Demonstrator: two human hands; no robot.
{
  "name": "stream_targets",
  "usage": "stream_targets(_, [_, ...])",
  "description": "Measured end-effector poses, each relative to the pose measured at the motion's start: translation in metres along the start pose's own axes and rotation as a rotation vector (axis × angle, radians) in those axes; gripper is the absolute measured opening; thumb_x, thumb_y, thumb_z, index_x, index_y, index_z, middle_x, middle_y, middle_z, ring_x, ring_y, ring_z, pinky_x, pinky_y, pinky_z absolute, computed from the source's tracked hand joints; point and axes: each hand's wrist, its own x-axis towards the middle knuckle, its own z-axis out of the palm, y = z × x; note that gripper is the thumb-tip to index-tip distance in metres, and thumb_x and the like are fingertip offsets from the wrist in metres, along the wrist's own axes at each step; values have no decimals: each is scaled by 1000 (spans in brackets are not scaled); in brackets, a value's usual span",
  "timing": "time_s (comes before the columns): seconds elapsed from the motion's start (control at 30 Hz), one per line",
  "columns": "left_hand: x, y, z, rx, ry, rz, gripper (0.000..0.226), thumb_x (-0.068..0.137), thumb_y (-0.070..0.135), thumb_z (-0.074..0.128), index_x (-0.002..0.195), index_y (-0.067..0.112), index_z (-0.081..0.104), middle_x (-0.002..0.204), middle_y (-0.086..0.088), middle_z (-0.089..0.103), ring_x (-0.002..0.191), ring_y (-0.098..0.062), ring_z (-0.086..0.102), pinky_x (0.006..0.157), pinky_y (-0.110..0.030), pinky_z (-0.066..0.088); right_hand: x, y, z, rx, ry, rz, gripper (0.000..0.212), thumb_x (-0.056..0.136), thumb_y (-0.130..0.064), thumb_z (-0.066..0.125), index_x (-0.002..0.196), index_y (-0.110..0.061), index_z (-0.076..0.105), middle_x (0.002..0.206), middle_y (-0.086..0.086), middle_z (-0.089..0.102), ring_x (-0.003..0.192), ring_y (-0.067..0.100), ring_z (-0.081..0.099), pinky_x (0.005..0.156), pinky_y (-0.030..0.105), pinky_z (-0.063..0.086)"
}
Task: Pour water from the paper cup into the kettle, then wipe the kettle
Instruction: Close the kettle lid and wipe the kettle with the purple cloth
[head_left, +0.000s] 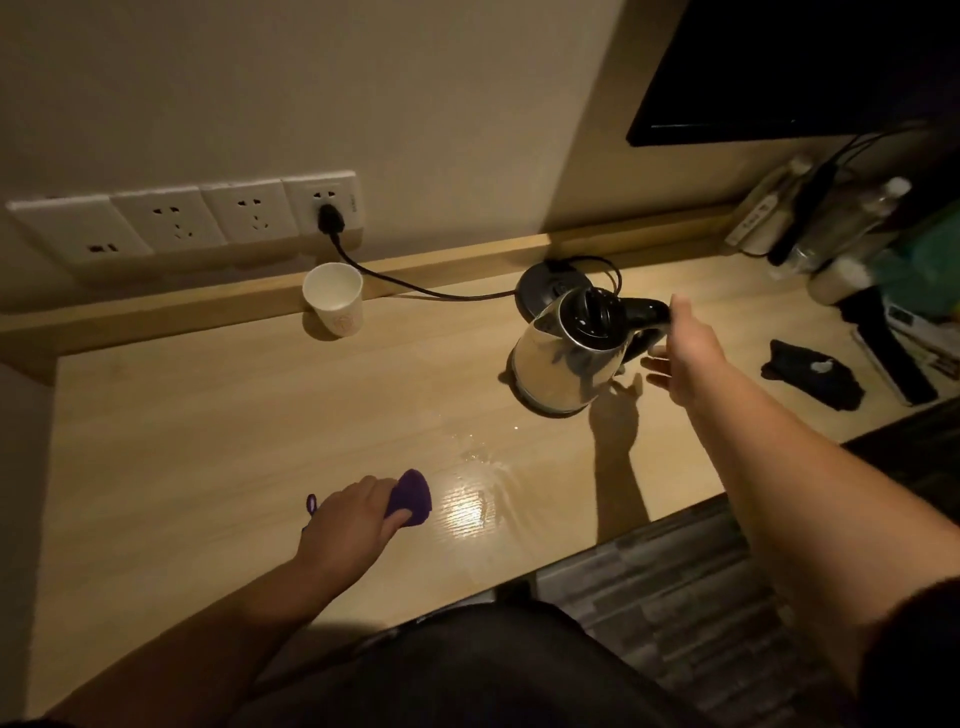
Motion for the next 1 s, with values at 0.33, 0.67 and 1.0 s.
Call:
stream_targets(0.33, [1,29,-8,-232,112,-239,41,97,46,46,129,21,49,115,4,58,90,-8,51,70,-24,35,28,-80,86,-551,-209,-214,31,81,-22,65,106,-7,56,85,14,62,77,30,64,59,38,51])
stream_targets(0.67, [33,70,-25,-415,302,-306,41,96,45,47,131,23,47,120,6,58,97,-12,57,81,-32,47,19,-81,127,-986,-479,-724,36,88,-26,65,122,-19,53,97,6,60,86,26,60,83,43,56])
stream_targets(1.0, [108,130,-74,-699,475,-205,40,94,52,44,132,38,39,122,13,47,99,-2,52,74,-18,46,29,-60,53,-446,-594,-666,44,88,-14,64,130,-27,56,114,2,64,95,20,67,84,37,57])
